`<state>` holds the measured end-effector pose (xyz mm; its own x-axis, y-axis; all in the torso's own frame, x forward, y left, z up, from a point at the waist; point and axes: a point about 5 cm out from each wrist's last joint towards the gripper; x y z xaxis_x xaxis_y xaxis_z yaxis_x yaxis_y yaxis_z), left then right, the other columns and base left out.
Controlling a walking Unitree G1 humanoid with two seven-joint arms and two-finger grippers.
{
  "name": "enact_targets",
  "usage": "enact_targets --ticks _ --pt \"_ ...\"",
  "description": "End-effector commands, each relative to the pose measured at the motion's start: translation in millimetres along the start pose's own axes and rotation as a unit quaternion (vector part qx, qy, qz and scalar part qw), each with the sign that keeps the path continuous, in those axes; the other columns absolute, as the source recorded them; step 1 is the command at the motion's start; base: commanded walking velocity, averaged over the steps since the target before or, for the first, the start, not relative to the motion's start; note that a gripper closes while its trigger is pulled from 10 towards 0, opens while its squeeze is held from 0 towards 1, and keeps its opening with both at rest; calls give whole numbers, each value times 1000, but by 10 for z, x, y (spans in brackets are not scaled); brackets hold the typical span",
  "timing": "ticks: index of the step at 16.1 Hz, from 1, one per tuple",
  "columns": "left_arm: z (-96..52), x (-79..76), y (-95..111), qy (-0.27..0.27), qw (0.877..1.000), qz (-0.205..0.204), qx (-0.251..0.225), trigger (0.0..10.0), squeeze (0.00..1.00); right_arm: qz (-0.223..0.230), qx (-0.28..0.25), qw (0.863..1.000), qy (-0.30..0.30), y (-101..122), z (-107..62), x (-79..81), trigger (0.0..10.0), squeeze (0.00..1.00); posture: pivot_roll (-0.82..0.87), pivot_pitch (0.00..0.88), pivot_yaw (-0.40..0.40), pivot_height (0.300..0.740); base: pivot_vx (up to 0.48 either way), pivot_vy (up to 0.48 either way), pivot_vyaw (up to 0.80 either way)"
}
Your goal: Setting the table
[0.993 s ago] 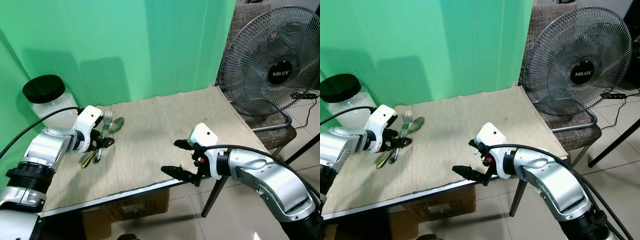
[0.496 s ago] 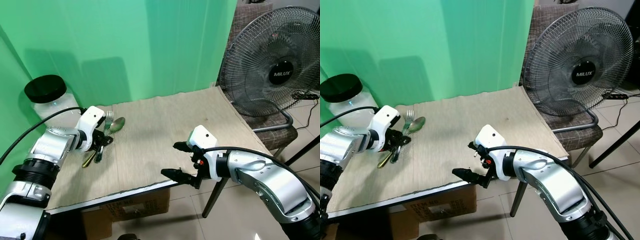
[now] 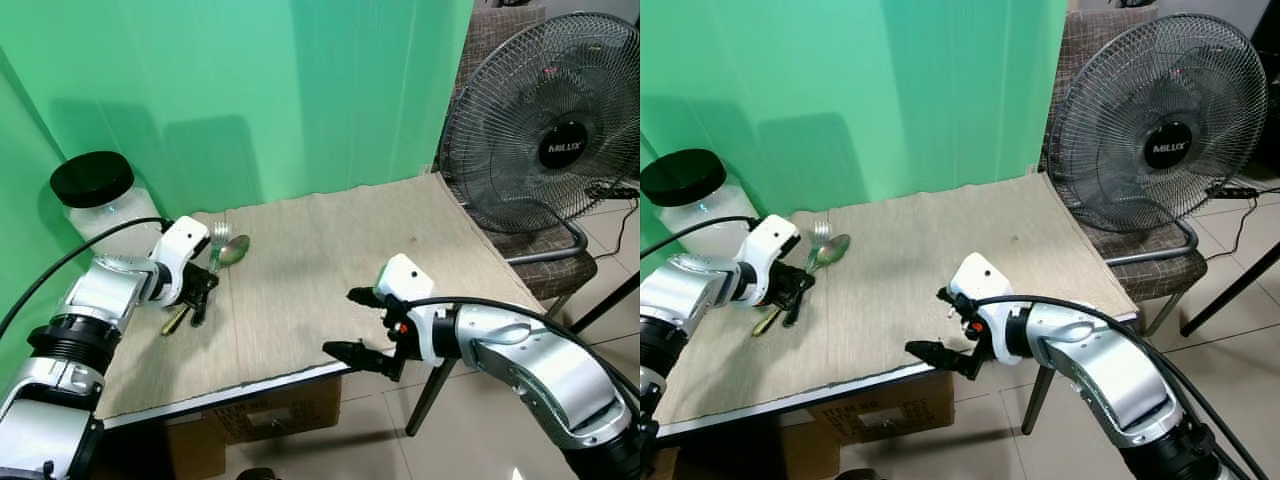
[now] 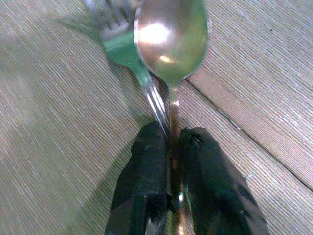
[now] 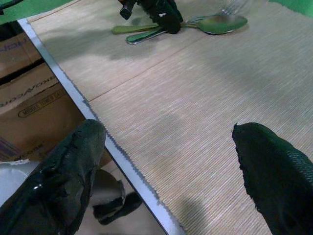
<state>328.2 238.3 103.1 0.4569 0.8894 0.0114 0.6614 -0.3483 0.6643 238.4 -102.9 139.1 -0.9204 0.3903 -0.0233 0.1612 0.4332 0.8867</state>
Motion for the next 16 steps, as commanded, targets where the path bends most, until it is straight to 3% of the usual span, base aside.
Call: enact_targets --ticks 1,10,16 --pt "57 -32 -129 -11 999 -7 29 0 0 -9 -3 1000 1 27 -13 13 10000 0 34 0 70 740 0 0 0" --pt "8 35 -73 -11 1000 -10 11 0 0 -13 -3 1000 -2 38 -24 1 10000 0 36 0 69 740 0 0 0" --pt "-155 47 94 -23 999 6 -30 0 0 -16 -2 1000 -9 35 -44 -23 10000 0 41 0 65 740 0 0 0"
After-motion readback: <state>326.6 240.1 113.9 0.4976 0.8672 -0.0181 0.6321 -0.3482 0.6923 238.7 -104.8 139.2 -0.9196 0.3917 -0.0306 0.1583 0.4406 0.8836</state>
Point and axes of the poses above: a point about 5 cm out from each wrist's last joint towards the gripper, its own z axis pointing out of the wrist towards the gripper, its own y axis along the axis of the wrist's last joint, x = y × z, and after that the axes turned 5 degrees about -z, right-handed
